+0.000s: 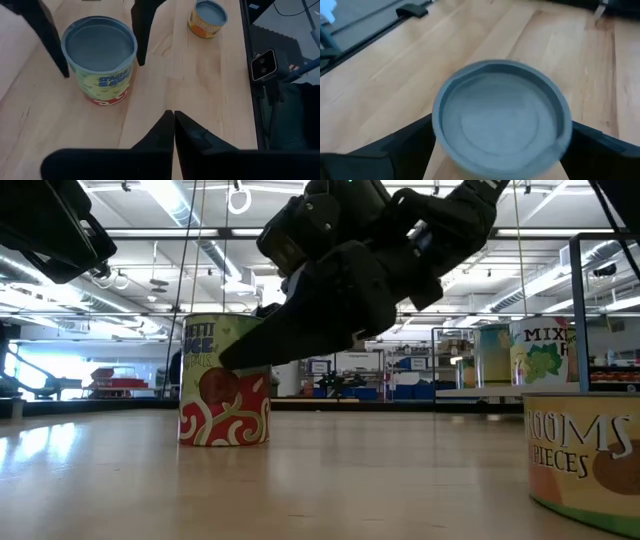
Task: Pick and place cans onto a shelf
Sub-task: Put the canned spaghetti sauce on the shelf
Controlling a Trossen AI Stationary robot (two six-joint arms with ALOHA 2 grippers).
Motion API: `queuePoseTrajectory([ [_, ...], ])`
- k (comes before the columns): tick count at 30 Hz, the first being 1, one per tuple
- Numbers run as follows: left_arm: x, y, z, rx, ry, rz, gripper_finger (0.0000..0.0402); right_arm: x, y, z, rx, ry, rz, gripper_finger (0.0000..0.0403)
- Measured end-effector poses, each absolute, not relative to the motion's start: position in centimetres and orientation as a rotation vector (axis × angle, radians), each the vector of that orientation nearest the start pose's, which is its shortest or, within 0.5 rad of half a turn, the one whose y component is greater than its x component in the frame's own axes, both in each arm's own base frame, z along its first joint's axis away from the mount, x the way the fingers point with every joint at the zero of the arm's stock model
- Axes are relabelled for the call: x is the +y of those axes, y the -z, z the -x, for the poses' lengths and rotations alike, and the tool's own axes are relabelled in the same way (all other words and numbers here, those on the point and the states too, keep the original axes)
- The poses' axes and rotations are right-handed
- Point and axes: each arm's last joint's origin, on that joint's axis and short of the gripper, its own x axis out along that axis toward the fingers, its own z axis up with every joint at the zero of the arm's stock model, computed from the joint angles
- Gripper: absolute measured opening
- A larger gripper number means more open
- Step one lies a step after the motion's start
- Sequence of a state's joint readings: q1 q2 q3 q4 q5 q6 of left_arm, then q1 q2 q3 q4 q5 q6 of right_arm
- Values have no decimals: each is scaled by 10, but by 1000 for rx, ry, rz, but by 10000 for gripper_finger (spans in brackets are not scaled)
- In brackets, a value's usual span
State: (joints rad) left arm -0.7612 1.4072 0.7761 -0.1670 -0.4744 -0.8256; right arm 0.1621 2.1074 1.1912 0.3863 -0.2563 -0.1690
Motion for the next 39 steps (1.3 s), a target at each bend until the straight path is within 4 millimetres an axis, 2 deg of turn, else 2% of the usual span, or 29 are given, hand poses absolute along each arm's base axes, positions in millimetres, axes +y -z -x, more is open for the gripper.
queuePoseTrajectory([
  [4,-180,-201,-209,703,-14,328,20,81,-136,-430,650,-407,136,374],
  [9,-181,-202,-209,698,-11,333,17,89,-164,-449,798,-407,222,374],
  [12,-181,-203,-210,687,-5,343,17,93,-159,-459,880,-473,232,374],
  [15,-182,-203,-210,681,-2,347,20,94,-156,-469,939,-463,242,374],
  [20,-182,-204,-211,673,2,354,18,101,-160,-481,960,-470,252,373],
  [26,-182,-204,-211,670,4,357,19,101,-174,-481,941,-467,252,372],
  [30,-183,-205,-211,666,6,360,21,95,-182,-481,923,-429,260,368],
  [34,-183,-205,-211,665,6,363,17,85,-182,-483,932,-405,225,340],
  [39,-183,-205,-212,662,7,366,19,82,-188,-479,945,-399,223,288],
])
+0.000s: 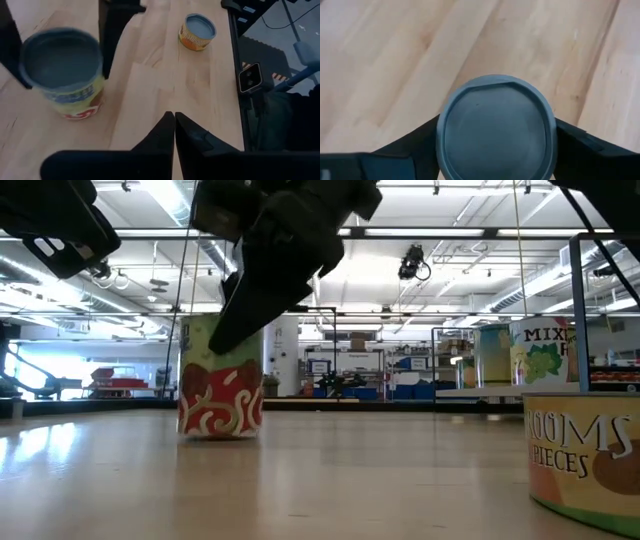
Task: Pick and place cans onto a shelf
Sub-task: Put the canned spaghetti sauce on the shelf
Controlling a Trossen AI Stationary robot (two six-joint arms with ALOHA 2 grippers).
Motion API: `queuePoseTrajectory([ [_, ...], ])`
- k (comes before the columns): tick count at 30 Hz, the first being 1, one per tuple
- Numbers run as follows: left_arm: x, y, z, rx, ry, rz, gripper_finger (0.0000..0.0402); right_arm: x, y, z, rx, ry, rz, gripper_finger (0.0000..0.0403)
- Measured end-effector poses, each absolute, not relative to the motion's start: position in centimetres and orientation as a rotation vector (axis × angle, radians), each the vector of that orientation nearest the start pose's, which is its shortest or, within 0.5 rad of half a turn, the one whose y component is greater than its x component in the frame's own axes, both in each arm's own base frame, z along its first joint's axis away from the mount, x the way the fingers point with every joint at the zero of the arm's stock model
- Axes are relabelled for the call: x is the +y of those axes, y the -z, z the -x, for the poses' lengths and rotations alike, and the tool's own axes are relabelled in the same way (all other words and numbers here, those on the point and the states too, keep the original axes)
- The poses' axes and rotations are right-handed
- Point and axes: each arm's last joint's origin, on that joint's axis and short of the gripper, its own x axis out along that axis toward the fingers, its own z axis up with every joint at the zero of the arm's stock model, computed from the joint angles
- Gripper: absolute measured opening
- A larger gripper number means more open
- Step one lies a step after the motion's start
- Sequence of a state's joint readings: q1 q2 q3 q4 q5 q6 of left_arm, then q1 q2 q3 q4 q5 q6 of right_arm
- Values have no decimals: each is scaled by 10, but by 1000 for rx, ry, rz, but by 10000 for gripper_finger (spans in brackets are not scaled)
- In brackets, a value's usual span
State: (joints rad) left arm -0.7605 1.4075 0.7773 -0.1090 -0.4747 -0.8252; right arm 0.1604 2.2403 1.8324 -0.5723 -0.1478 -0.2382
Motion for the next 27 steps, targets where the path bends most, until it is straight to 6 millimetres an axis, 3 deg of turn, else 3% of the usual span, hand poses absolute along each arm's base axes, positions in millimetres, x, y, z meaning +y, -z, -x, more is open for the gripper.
queuePoseTrajectory([
  [4,-183,-205,-212,660,8,367,20,80,-213,-461,1019,-405,221,288],
  [9,-183,-205,-212,661,8,366,16,70,-280,-408,1048,-344,219,288],
  [14,-183,-205,-212,658,10,369,21,54,-336,-318,1056,77,208,288],
  [17,-183,-205,-212,658,10,369,22,43,-365,-253,988,267,94,288],
  [20,-183,-205,-212,657,10,370,22,30,-373,-192,972,443,-63,288],
  [23,-183,-205,-212,657,10,370,23,16,-369,-137,1010,602,-192,288],
  [27,-183,-206,-212,657,10,370,23,9,-355,-100,1000,641,-283,288],
])
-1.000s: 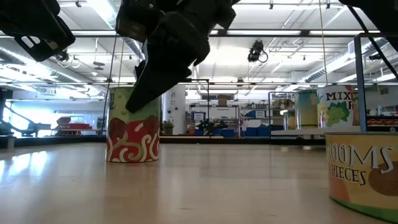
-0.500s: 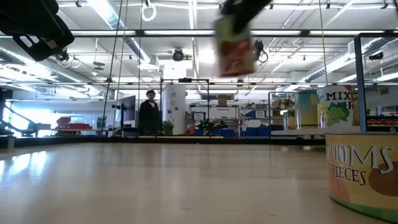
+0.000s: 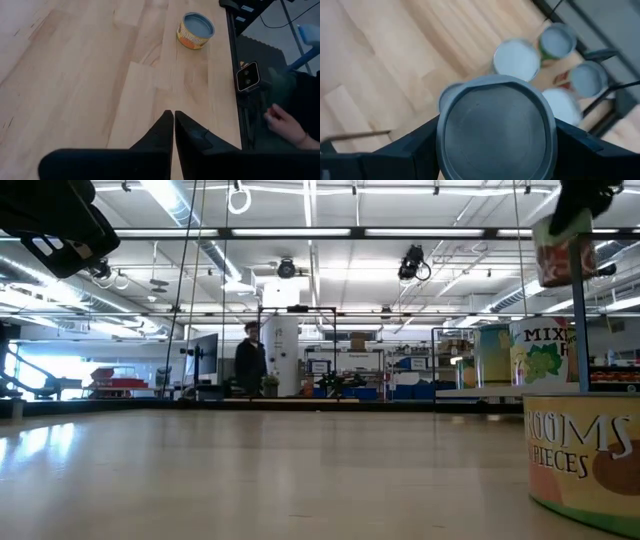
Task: Pick and place cans onto a shelf
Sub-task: Put the canned spaghetti sauce on the shelf
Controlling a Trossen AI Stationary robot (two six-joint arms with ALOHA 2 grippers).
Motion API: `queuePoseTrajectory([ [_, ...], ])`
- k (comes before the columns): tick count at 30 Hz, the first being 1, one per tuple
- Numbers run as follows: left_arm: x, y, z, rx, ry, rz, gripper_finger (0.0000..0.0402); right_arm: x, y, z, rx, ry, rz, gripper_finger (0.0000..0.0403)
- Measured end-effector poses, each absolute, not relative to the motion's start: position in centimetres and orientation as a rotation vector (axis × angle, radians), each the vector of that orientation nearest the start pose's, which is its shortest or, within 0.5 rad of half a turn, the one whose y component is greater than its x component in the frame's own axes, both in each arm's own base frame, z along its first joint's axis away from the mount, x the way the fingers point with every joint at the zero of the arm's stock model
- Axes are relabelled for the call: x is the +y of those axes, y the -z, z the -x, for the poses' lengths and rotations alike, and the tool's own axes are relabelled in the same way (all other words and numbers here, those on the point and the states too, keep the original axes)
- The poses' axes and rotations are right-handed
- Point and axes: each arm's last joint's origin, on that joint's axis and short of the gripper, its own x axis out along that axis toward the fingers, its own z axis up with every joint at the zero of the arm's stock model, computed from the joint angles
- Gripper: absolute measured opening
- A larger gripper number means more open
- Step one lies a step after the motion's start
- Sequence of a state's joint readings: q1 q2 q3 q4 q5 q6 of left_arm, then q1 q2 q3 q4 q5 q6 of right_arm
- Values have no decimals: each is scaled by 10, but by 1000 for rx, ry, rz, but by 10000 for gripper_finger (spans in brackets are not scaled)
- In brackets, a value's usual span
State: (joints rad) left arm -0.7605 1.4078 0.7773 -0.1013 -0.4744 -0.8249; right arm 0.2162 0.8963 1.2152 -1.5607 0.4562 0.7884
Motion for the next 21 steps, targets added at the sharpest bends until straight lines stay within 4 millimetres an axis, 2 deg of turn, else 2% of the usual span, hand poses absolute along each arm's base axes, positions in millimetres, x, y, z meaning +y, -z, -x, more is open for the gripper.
queuePoseTrajectory([
  [4,-183,-206,-212,657,10,370,23,6,-328,-84,1013,641,-329,288],
  [8,-183,-206,-212,656,10,370,23,7,-301,-80,1067,716,-437,288],
  [21,-183,-206,-212,656,11,371,23,8,-258,-87,1134,796,-408,288],
])
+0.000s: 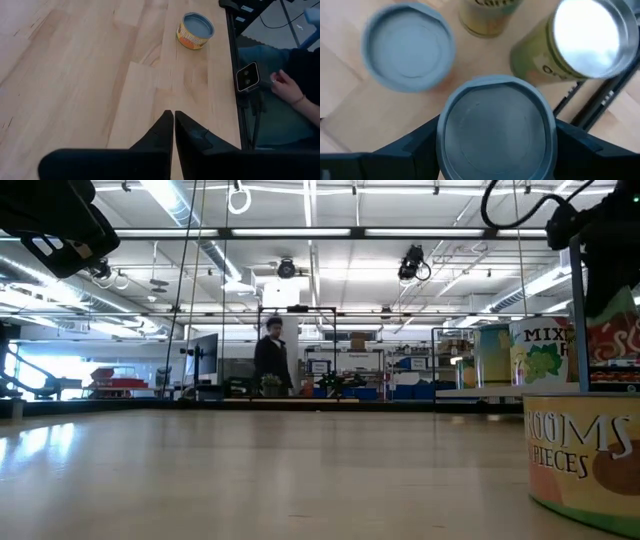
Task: Pick and place cans onto a shelf
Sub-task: Put the canned spaghetti sauce on the shelf
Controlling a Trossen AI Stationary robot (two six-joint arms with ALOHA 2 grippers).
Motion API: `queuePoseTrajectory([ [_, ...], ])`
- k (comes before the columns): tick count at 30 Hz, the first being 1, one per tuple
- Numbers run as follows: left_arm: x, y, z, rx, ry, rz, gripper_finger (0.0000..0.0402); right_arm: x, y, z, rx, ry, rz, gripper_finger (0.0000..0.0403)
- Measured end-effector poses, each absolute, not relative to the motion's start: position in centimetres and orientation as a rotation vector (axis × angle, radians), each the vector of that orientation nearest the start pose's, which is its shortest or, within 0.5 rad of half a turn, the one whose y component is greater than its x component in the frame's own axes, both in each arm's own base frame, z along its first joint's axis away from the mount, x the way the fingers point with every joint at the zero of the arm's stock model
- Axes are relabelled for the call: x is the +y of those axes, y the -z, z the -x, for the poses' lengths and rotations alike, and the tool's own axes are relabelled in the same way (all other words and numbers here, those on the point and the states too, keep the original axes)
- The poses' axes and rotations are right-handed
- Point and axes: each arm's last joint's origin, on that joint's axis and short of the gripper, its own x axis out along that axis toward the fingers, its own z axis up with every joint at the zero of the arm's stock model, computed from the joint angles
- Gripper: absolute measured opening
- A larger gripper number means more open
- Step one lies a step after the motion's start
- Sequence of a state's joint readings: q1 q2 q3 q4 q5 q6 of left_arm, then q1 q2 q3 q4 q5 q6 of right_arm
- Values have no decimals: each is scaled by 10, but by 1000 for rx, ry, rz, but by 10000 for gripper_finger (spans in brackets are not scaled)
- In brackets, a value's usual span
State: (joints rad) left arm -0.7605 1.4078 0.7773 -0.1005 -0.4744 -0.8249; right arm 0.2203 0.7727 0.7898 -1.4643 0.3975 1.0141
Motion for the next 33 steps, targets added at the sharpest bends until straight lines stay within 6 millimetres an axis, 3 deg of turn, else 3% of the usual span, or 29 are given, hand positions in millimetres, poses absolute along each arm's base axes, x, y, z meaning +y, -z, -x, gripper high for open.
queuePoseTrajectory([
  [6,-183,-206,-212,656,11,371,23,6,-258,-87,1093,850,-417,288],
  [11,-183,-206,-212,656,11,371,23,7,-257,-87,1196,748,-320,288],
  [16,-183,-206,-212,656,11,371,23,6,-256,-88,1222,724,-344,288],
  [21,-183,-206,-212,656,11,370,23,4,-256,-94,1173,799,-395,288],
  [33,-183,-206,-212,656,11,370,23,4,-247,-113,1300,756,-306,296],
])
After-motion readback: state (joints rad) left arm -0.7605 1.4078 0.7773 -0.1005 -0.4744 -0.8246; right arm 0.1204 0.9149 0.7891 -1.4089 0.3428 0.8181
